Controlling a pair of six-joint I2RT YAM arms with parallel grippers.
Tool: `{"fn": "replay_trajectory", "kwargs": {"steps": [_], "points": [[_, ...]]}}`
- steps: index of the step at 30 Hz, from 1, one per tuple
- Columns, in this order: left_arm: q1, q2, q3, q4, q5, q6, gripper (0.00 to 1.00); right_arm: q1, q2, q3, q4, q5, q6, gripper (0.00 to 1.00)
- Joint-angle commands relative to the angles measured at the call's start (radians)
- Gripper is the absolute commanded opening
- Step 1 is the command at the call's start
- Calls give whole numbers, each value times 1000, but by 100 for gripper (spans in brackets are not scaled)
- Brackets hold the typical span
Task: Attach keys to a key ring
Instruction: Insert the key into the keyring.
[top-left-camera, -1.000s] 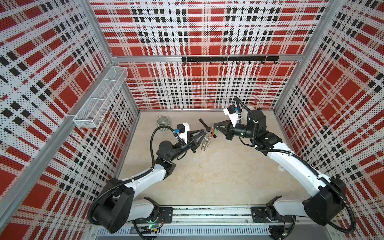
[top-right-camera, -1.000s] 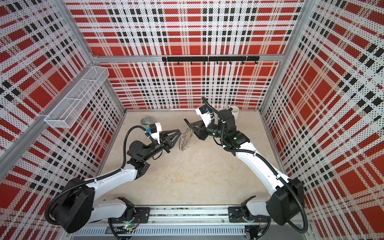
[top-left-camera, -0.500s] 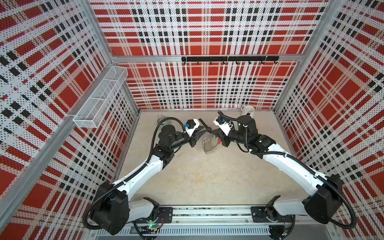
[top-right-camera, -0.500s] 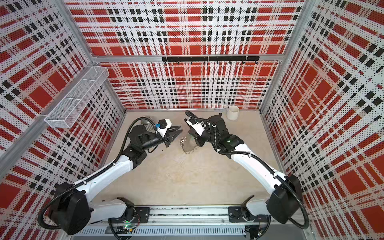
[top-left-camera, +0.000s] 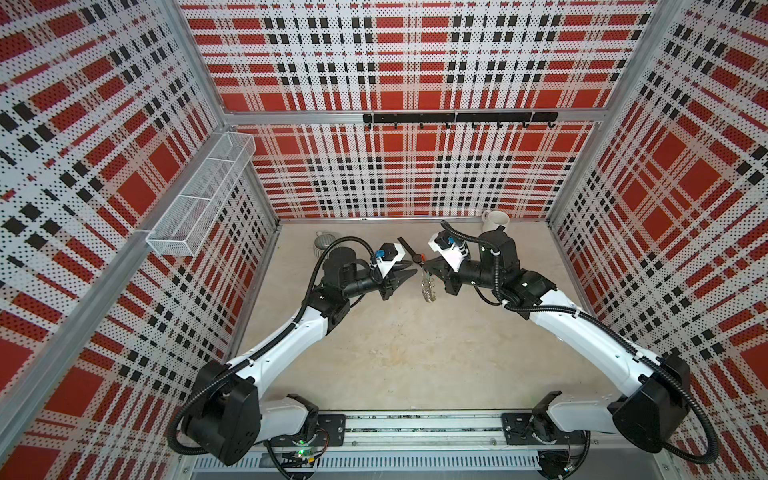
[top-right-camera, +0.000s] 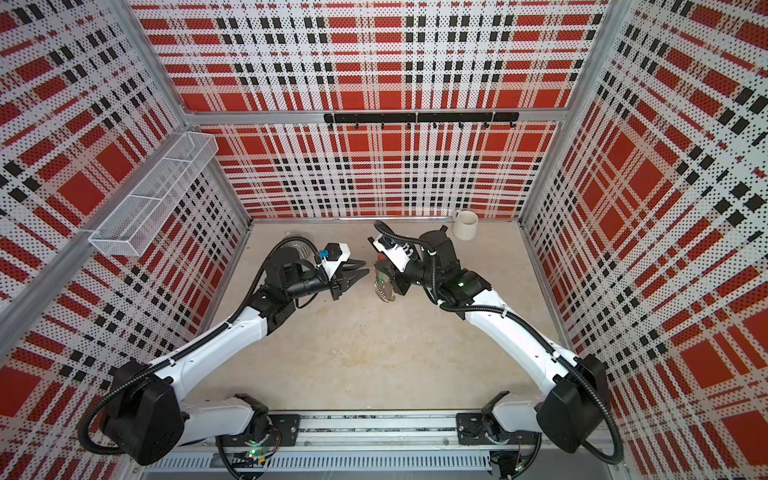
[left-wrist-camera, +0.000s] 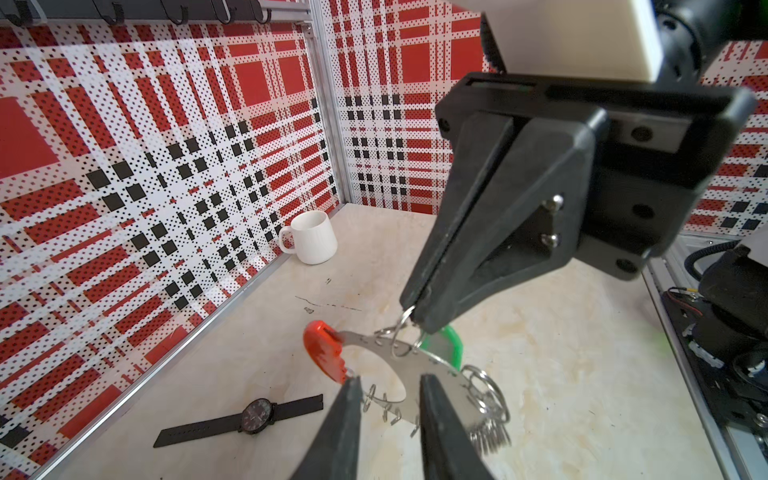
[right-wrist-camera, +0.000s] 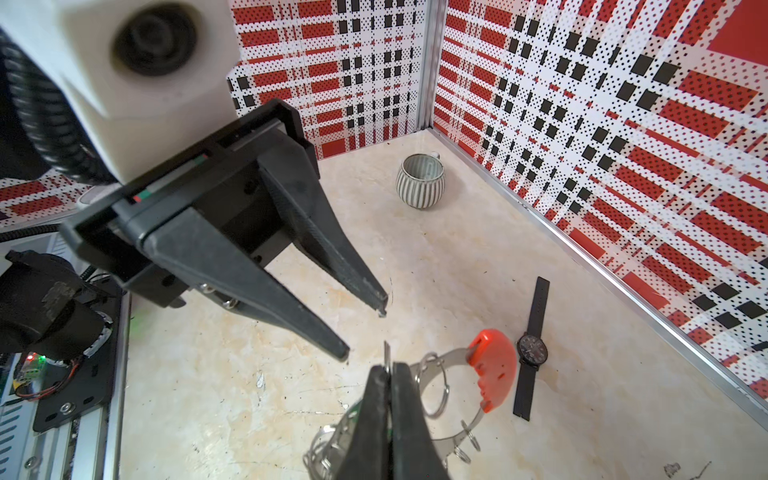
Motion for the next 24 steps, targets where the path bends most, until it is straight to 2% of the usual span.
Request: {"fn": "replay_trajectory", "kwargs": {"steps": [1,16,21,24], "points": [[4,-1,39,-9,22,17,28,8,-18,20,38,-48,1,0],[-2,49,81,-17,67,19,27,17,-11,30,39,-60,4,0],[-4,62,84,-34,100,26,25,18,-7,37,37,-62,2,0],[-8,67,86,-37,122,27,20,17,-1,44,35,-69,3,0]]}}
